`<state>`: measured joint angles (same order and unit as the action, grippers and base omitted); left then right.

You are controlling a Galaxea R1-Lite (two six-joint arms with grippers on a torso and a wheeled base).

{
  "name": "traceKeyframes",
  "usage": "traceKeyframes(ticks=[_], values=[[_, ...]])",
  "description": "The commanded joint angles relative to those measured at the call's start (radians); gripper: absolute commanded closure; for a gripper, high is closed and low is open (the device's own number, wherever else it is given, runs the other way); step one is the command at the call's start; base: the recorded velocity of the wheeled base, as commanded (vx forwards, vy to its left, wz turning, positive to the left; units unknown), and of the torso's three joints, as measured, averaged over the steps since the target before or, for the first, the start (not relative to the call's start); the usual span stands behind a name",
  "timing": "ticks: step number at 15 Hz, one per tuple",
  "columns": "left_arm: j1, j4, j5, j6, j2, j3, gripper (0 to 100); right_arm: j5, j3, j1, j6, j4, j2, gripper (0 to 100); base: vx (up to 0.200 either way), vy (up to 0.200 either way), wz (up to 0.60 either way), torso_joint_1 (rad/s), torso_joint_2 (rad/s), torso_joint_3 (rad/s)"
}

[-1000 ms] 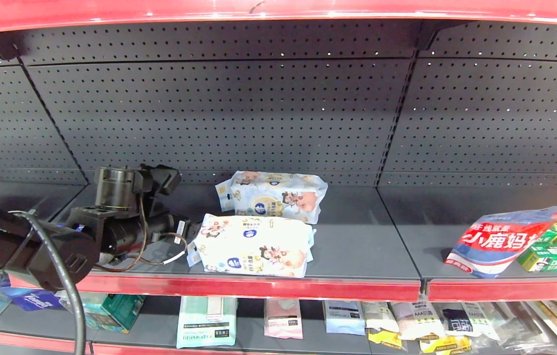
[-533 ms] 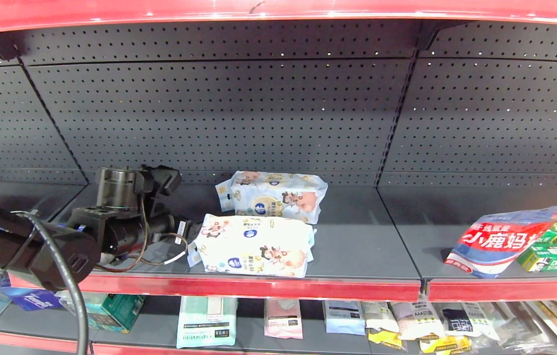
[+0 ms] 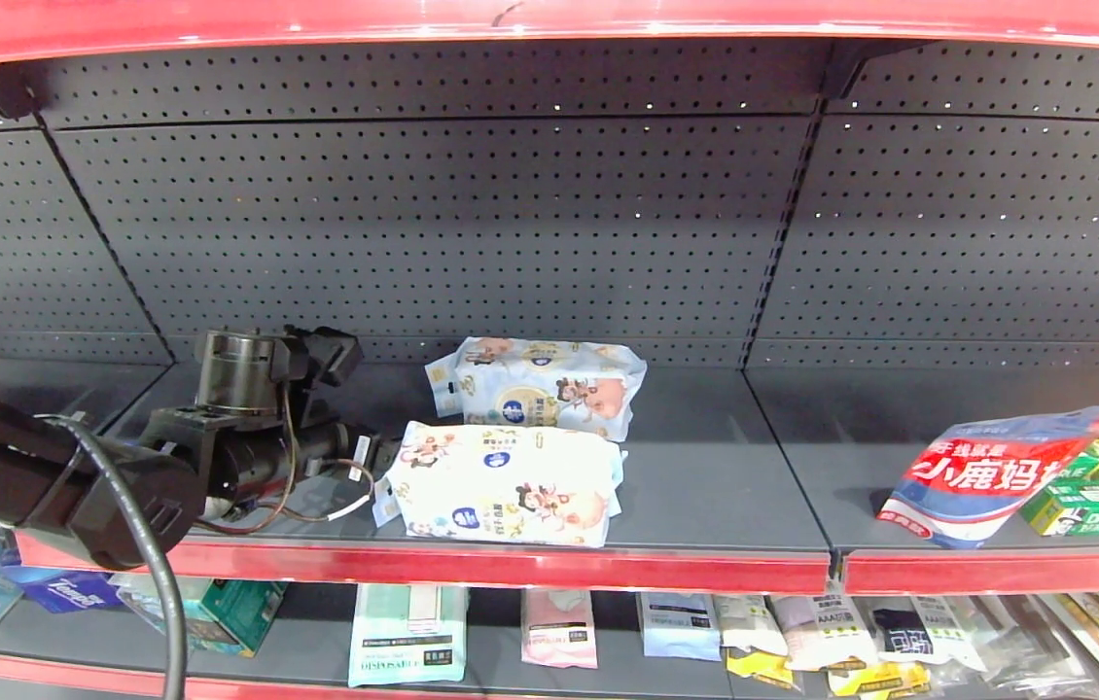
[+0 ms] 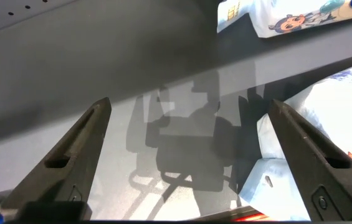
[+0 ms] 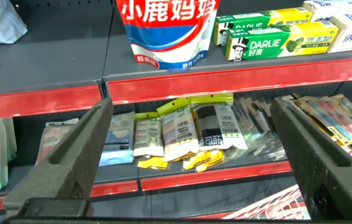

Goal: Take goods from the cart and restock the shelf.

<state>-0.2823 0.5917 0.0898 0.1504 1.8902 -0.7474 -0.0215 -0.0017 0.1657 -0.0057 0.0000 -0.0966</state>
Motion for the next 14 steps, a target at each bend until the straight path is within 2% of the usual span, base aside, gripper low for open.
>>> traceKeyframes(ticks=[1, 4, 6, 12, 14], values=[[-0.001, 0.000, 0.001, 0.000, 0.003, -0.003, 0, 0.000, 0.000, 0.000, 0.000, 0.000, -0.002, 0, 0.000, 0.000, 0.00, 0.000, 0.00, 0.000], [-0.008, 0.000, 0.001, -0.002, 0.004, -0.003, 0, 0.000, 0.000, 0.000, 0.000, 0.000, -0.002, 0, 0.000, 0.000, 0.00, 0.000, 0.00, 0.000], [-0.026, 0.000, 0.002, -0.020, 0.007, -0.004, 0, 0.000, 0.000, 0.000, 0.000, 0.000, -0.002, 0, 0.000, 0.000, 0.00, 0.000, 0.00, 0.000], [-0.023, 0.000, 0.007, -0.017, 0.004, -0.001, 0, 0.000, 0.000, 0.000, 0.000, 0.000, -0.002, 0, 0.000, 0.000, 0.00, 0.000, 0.00, 0.000], [-0.006, -0.006, 0.010, -0.006, -0.013, 0.003, 0, 0.000, 0.000, 0.000, 0.000, 0.000, -0.002, 0, 0.000, 0.000, 0.00, 0.000, 0.00, 0.000]])
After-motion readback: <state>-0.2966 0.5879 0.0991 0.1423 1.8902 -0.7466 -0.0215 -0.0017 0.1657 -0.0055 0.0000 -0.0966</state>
